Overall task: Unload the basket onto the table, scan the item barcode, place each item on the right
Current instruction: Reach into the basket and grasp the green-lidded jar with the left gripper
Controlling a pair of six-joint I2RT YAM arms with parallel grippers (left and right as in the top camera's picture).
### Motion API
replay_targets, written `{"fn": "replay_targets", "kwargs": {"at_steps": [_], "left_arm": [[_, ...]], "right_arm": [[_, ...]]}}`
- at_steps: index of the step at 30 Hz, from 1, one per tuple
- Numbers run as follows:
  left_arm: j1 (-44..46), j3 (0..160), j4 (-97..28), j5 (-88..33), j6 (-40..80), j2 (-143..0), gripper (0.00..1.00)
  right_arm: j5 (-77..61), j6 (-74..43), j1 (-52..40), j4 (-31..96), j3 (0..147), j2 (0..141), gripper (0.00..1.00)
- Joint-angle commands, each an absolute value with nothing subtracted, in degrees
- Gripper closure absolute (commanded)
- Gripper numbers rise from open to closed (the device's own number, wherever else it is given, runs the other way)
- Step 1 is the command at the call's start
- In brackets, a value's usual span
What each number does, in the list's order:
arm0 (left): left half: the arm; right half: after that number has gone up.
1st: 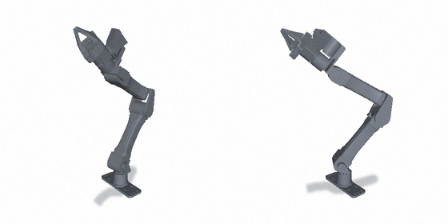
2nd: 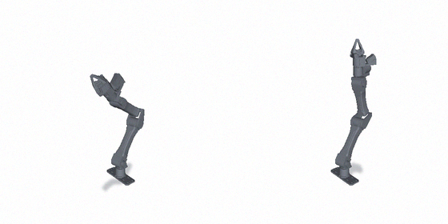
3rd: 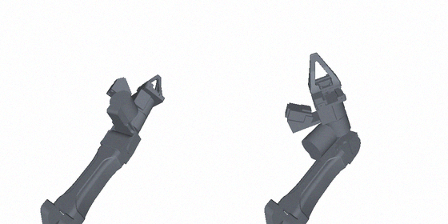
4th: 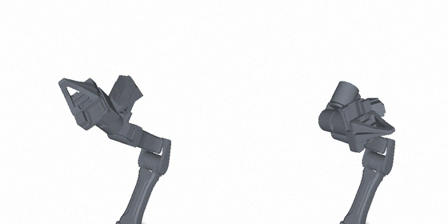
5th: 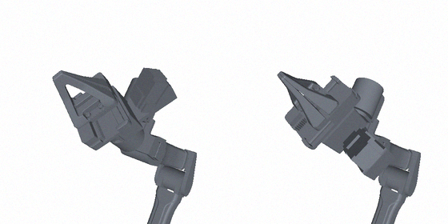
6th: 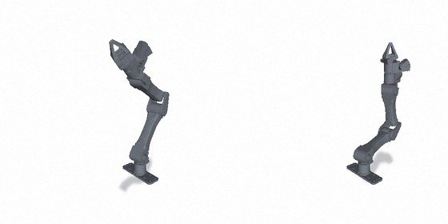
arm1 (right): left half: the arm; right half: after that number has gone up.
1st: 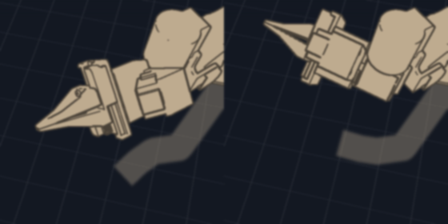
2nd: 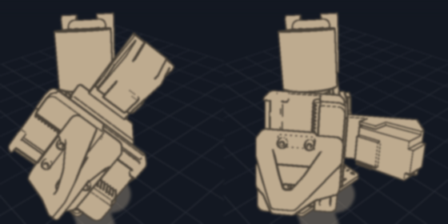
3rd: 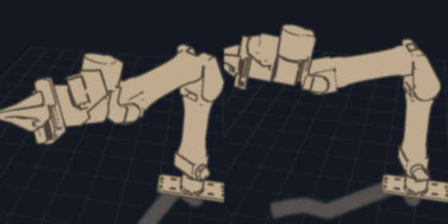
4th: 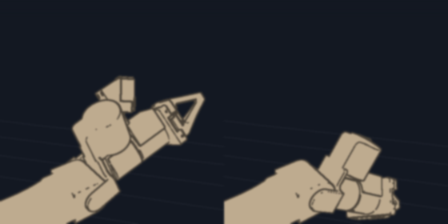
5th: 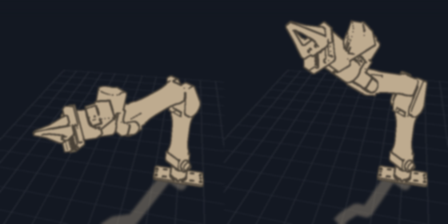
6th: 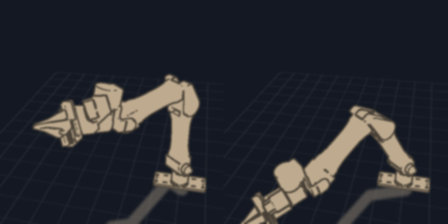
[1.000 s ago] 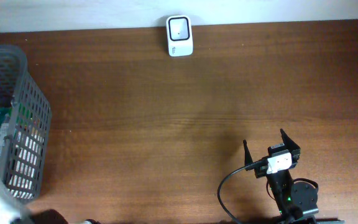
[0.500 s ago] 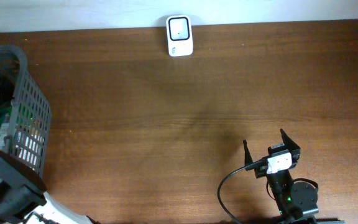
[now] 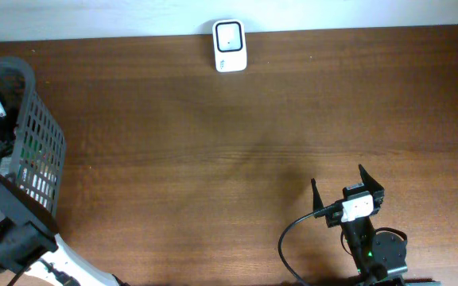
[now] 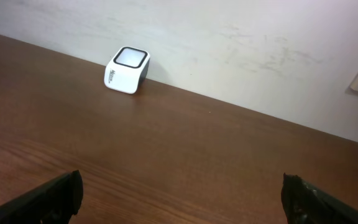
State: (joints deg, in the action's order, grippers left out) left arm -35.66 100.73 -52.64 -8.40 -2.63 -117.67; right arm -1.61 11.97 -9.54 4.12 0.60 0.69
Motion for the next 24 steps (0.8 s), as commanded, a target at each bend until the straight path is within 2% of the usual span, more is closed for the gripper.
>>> {"fn": "replay_targets", "kwargs": {"at_steps": [1, 2, 4, 8, 10, 14, 21, 24], "left_arm": [[-35.53, 98.37, -52.66, -6.59, -3.51, -118.41, 0.16], [-35.53, 97.86, -52.62, -6.59, -3.51, -118.41, 0.16], [-35.53, 96.99, -52.66, -6.55, -3.03, -118.41, 0.25], [-35.53, 96.77, -52.53, -6.35, -2.59, -118.41, 0.3], [-35.53, 96.79, -51.88, -6.37, -2.59, -118.39, 0.44], [-35.53, 98.67, -52.21, -6.39, -2.59, -118.37, 0.53], [-35.51, 118.83, -62.06, -6.9, -0.4, -114.54, 0.52], [-35.51, 126.41, -64.38, -10.76, 0.69, -109.45, 0.53]], "right_arm": [[-2.17, 11.35, -9.85, 4.32, 0.32, 0.32, 0.02], [-2.17, 11.35, -9.85, 4.32, 0.32, 0.32, 0.02], [-2.17, 11.35, -9.85, 4.32, 0.32, 0.32, 0.02], [-2.17, 11.35, -9.85, 4.32, 0.32, 0.32, 0.02], [-2.17, 11.33, -9.85, 4.32, 0.32, 0.32, 0.02], [-2.17, 11.35, -9.85, 4.32, 0.32, 0.32, 0.02], [-2.17, 11.35, -9.85, 4.32, 0.32, 0.32, 0.02], [-2.17, 11.35, -9.85, 4.32, 0.32, 0.32, 0.02]]}}
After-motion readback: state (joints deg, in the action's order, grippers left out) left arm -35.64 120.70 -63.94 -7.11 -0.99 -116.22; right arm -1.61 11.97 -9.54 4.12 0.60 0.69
